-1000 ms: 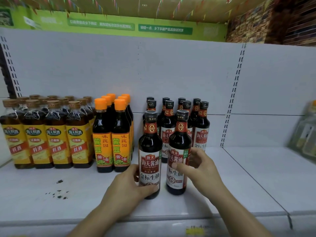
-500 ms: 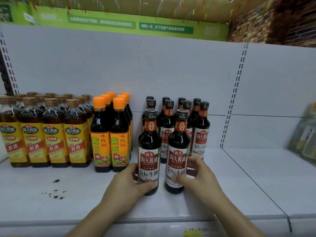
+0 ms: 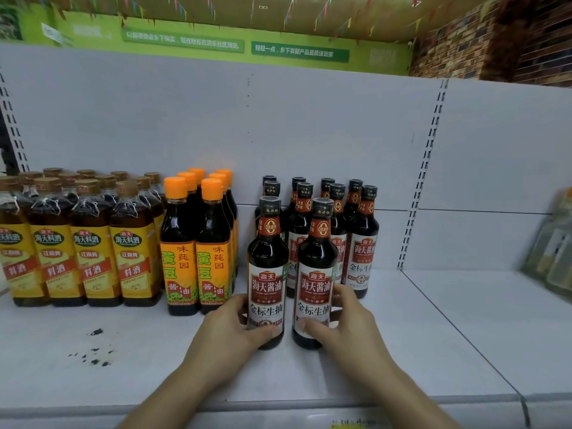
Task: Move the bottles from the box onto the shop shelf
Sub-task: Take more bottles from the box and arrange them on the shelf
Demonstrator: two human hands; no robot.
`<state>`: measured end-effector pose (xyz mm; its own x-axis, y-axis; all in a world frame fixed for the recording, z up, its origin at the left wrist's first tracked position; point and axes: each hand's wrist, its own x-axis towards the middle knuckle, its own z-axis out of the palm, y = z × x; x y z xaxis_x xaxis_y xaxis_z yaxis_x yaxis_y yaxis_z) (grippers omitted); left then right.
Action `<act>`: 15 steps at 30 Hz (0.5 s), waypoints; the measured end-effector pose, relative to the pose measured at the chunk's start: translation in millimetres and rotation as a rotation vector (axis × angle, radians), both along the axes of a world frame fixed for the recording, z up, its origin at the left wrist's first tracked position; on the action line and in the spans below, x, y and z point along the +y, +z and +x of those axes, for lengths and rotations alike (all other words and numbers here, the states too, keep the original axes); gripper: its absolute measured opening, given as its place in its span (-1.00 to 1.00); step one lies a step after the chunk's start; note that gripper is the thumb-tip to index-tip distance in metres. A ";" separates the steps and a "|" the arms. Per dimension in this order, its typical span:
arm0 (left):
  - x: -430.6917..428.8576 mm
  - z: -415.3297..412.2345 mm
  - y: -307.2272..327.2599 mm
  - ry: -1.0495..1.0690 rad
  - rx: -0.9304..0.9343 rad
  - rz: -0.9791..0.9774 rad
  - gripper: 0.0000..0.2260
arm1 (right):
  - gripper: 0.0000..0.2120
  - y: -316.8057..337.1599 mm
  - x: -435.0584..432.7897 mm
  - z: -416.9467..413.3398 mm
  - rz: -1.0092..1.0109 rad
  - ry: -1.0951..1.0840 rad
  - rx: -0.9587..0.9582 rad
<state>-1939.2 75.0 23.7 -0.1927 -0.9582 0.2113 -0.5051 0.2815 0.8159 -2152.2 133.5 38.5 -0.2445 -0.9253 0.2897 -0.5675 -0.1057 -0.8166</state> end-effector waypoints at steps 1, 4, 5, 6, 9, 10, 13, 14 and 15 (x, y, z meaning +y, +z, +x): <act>-1.6 -0.6 -0.3 0.005 0.000 -0.004 -0.46 | -0.41 0.3 -1.5 0.9 0.001 0.003 0.000; -7.2 -2.5 0.0 0.024 -0.007 -0.002 -0.44 | -0.43 -0.3 -6.9 2.0 0.003 0.005 0.003; -9.1 -2.8 0.0 0.024 -0.006 0.001 -0.44 | -0.43 -0.4 -8.7 2.1 0.004 0.006 0.005; -11.3 -3.3 0.1 0.023 -0.005 0.005 -0.45 | -0.43 -0.3 -10.5 2.1 0.003 0.006 0.006; -15.7 -4.0 1.5 0.015 -0.010 0.010 -0.47 | -0.45 0.2 -16.2 1.4 -0.002 0.015 0.010; -17.0 -4.4 2.2 0.013 -0.015 0.012 -0.47 | -0.45 0.6 -18.1 1.2 -0.001 0.018 0.015; -20.4 -5.9 4.3 0.008 -0.013 0.013 -0.48 | -0.44 1.7 -24.2 1.0 -0.005 0.025 0.019; -21.3 -6.4 4.9 0.006 -0.012 0.014 -0.48 | -0.44 1.6 -26.3 0.9 -0.008 0.029 0.018; -22.3 -7.0 5.6 0.002 -0.009 0.012 -0.48 | -0.44 1.5 -28.6 0.8 -0.010 0.033 0.017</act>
